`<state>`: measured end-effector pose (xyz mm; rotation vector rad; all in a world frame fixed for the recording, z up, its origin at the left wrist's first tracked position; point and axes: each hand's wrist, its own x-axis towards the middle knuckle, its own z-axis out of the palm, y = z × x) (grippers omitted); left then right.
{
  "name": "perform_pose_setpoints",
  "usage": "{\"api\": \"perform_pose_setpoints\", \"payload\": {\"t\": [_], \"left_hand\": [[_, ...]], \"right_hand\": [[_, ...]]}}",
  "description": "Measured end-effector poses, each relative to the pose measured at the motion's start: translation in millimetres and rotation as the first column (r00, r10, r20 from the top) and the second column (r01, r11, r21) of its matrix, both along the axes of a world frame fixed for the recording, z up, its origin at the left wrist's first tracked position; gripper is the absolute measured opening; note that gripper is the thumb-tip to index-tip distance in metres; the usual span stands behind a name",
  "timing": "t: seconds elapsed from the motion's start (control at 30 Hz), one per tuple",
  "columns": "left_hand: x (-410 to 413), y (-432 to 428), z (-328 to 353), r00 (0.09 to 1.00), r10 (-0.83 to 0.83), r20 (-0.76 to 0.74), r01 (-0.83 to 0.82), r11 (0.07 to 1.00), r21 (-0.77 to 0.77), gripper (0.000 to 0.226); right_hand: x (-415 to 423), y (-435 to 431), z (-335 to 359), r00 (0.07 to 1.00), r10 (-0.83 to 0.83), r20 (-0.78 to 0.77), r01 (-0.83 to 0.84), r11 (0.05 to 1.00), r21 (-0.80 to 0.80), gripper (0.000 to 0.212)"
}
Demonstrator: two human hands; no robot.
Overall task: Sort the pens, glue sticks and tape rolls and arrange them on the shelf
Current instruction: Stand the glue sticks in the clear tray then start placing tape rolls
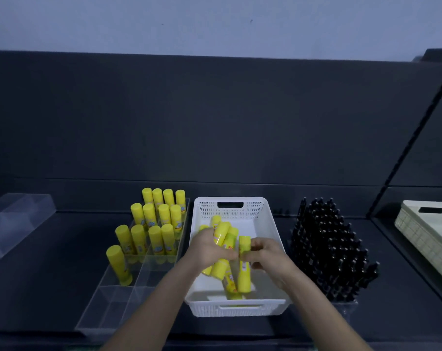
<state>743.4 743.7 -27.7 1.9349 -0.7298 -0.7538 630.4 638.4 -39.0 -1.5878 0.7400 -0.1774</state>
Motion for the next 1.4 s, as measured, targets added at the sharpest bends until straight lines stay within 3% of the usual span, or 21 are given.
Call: {"api": "perform_pose_setpoints", "payload": {"t": [0.13, 0.2, 0.37, 0.43, 0.57, 0.7, 0.83, 0.93, 1.03, 1.13, 1.27, 1.4], "left_hand": [[0, 14, 10, 0.988, 0.053, -0.144, -0.084, 0.971, -0.222, 0.013], [0, 22, 15, 0.979, 0.080, -0.187, -0.130, 0.952, -0.276, 0.011], [-3, 47, 24, 0.951, 0.129, -0.281, -0.228, 0.905, -0.358, 0.012], [-3, 60, 27, 0.945, 0.146, -0.294, -0.255, 0.890, -0.377, 0.015], [1, 91, 28, 0.934, 0.224, -0.277, -0.321, 0.866, -0.383, 0.016], [20, 135, 27, 0.925, 0.292, -0.243, -0.370, 0.835, -0.406, 0.015], [48, 181, 23, 0.896, 0.366, -0.252, -0.441, 0.801, -0.405, 0.016], [69, 214, 16, 0.893, 0.394, -0.217, -0.448, 0.811, -0.376, 0.011], [91, 239, 6, 0.898, 0.390, -0.206, -0.439, 0.830, -0.345, 0.010], [109, 249, 1, 0.915, 0.346, -0.209, -0.399, 0.859, -0.322, 0.011], [116, 248, 2, 0.953, 0.251, -0.173, -0.293, 0.907, -0.303, 0.011], [113, 245, 1, 0.958, 0.208, -0.198, -0.264, 0.908, -0.326, 0.015]], "right_hand": [[-11, 1, 11, 0.981, 0.025, 0.191, -0.036, 0.998, 0.057, 0.015], [-14, 3, 17, 0.966, 0.017, 0.258, -0.034, 0.998, 0.059, 0.008], [-14, 14, 37, 0.925, 0.051, 0.376, -0.122, 0.978, 0.168, 0.012], [-11, 23, 47, 0.941, 0.075, 0.331, -0.132, 0.979, 0.153, 0.017], [4, 46, 56, 0.972, 0.193, 0.134, -0.186, 0.981, -0.062, 0.023], [33, 75, 59, 0.947, 0.306, -0.101, -0.322, 0.919, -0.227, 0.012], [67, 104, 58, 0.935, 0.339, -0.106, -0.355, 0.875, -0.329, 0.007], [96, 126, 58, 0.958, 0.261, -0.114, -0.284, 0.840, -0.462, 0.012], [121, 150, 56, 0.961, 0.149, -0.232, -0.267, 0.715, -0.647, 0.021], [139, 169, 41, 0.935, 0.063, -0.350, -0.316, 0.600, -0.735, 0.031], [149, 177, 13, 0.923, 0.045, -0.383, -0.333, 0.595, -0.732, 0.034], [143, 179, 1, 0.956, 0.035, -0.292, -0.243, 0.652, -0.718, 0.038]]}}
